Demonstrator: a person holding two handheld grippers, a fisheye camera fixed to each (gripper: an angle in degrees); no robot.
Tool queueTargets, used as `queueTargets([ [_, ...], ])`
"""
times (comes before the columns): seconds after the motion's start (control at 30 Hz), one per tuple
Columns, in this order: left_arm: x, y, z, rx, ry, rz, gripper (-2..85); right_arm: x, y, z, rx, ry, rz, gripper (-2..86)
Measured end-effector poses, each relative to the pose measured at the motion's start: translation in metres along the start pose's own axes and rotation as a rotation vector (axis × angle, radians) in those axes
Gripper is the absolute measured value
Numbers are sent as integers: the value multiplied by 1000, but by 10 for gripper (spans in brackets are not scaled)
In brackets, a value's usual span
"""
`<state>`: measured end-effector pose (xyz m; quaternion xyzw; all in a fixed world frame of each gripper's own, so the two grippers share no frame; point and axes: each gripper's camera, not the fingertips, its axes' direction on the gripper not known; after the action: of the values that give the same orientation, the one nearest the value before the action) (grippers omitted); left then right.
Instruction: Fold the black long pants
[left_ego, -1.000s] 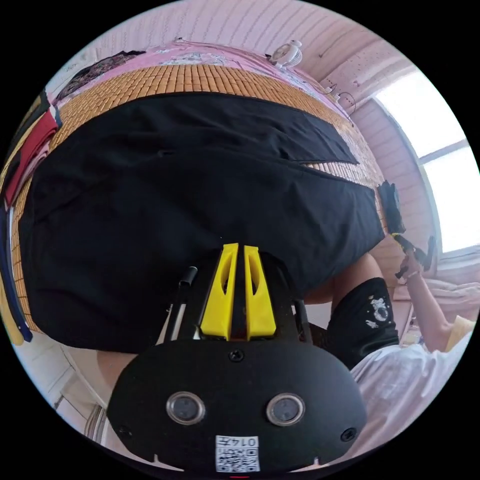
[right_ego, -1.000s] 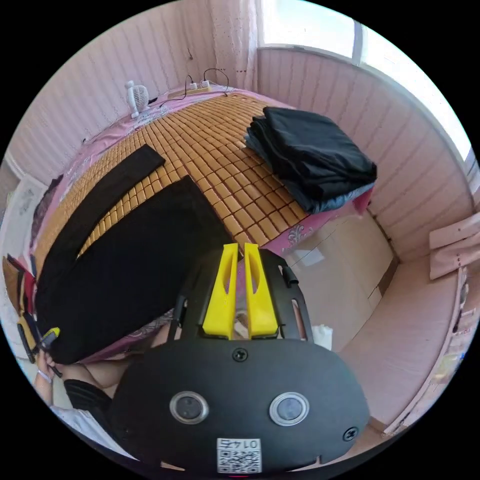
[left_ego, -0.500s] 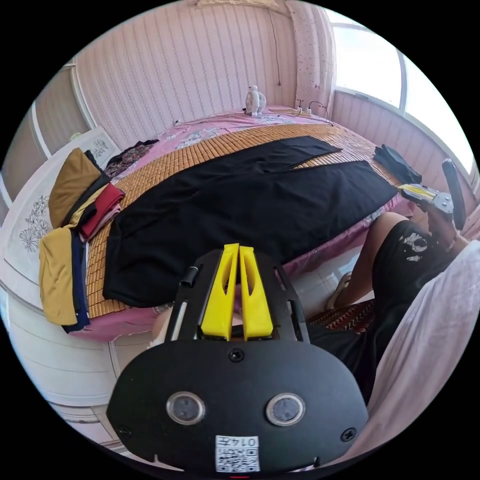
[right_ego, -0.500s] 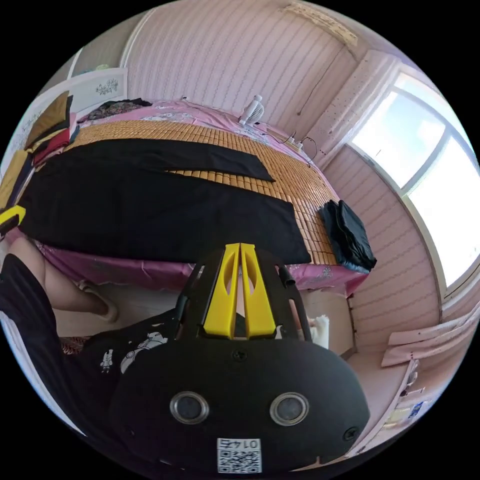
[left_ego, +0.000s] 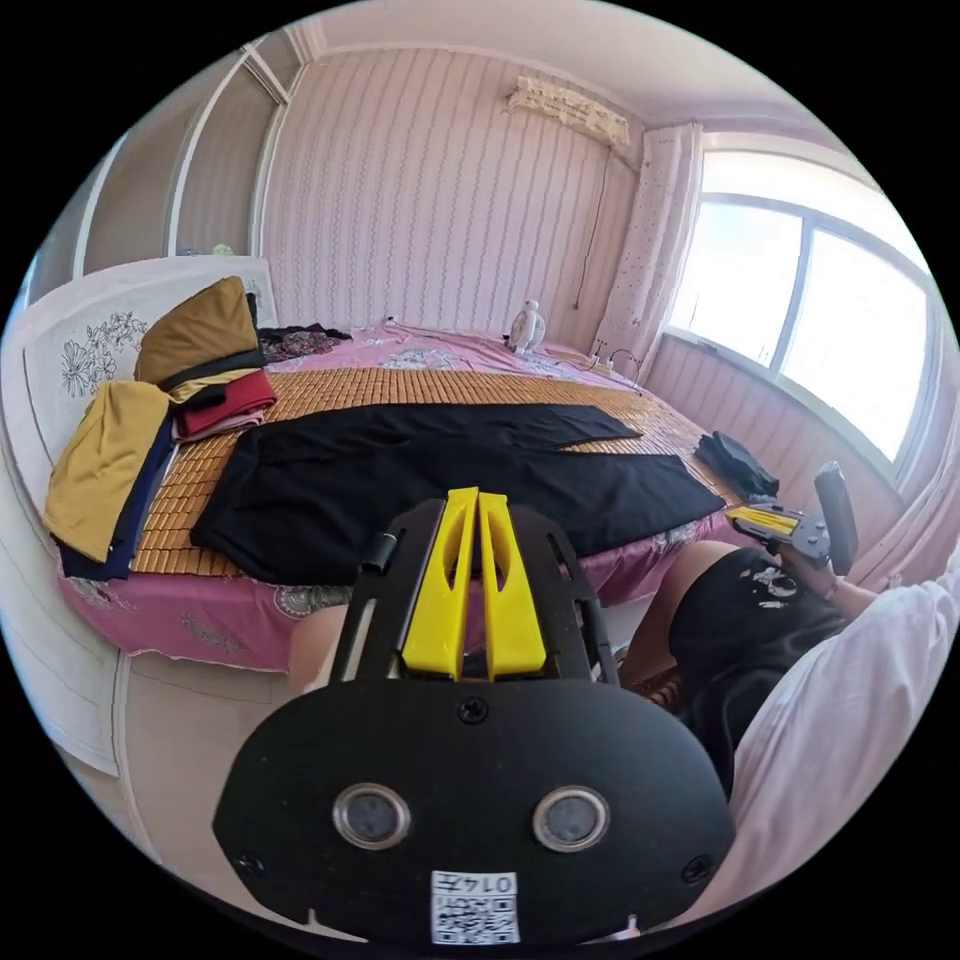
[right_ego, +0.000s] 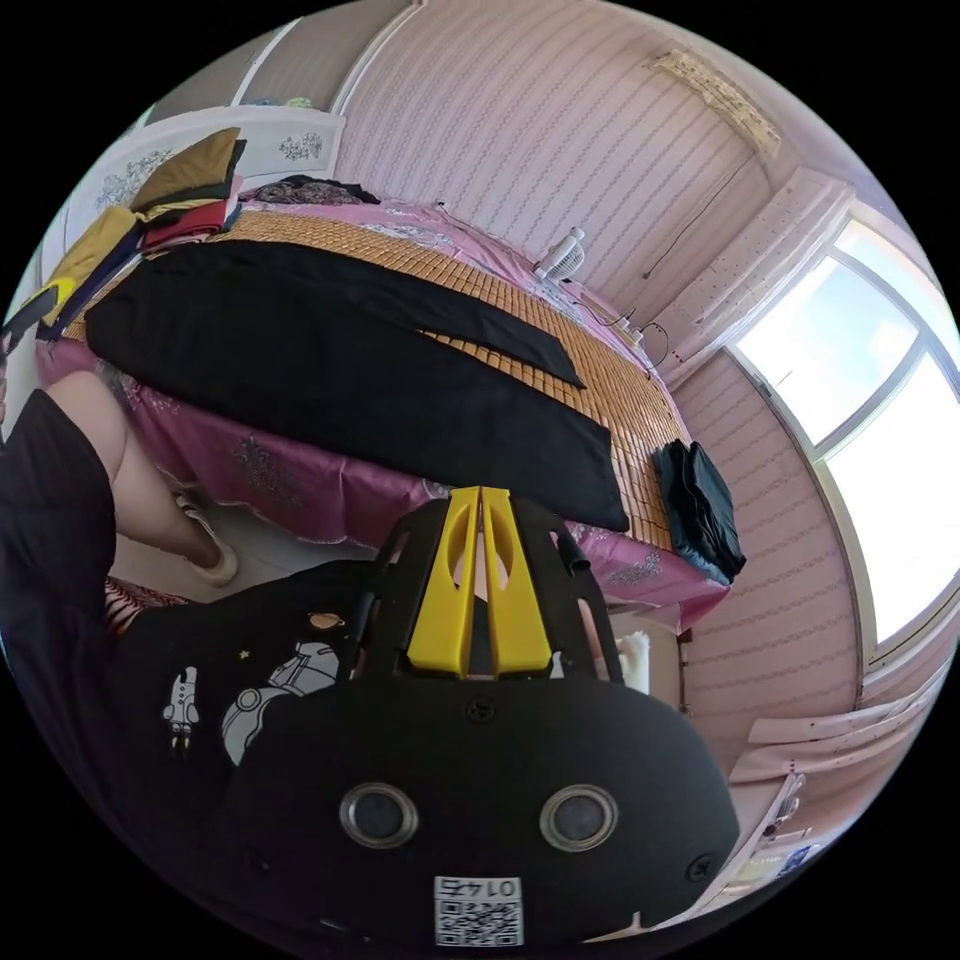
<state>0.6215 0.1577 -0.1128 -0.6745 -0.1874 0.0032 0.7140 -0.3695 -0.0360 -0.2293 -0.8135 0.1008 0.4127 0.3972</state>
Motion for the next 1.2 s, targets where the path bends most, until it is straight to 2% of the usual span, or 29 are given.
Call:
queueTargets([
  [0.4, -37, 46, -56, 154, 67, -29, -9, -19, 19, -32, 127, 0, -48, -10],
  [0.63, -79, 48, -47, 102, 92, -107, 20, -6, 20, -28, 119, -3, -30, -10],
  [0.73, -116, 47, -42, 81, 96, -233, 44, 9, 23, -22, 111, -17, 13, -10],
  [0.83, -172, 54, -47, 129, 18, -416, 50, 28, 25, -11, 79, -49, 70, -10],
  [1.0, -291, 71, -49, 70, -267, -680, 58, 49, 14, 9, -10, -52, 45, -9],
  [1.1, -355, 79, -36, 10, -286, -813, 81, 68, 20, 5, 60, 114, 172, -10],
  [1.2, -408, 82, -14, -36, -274, -916, 105, 88, 22, 13, 33, 119, 225, -10],
])
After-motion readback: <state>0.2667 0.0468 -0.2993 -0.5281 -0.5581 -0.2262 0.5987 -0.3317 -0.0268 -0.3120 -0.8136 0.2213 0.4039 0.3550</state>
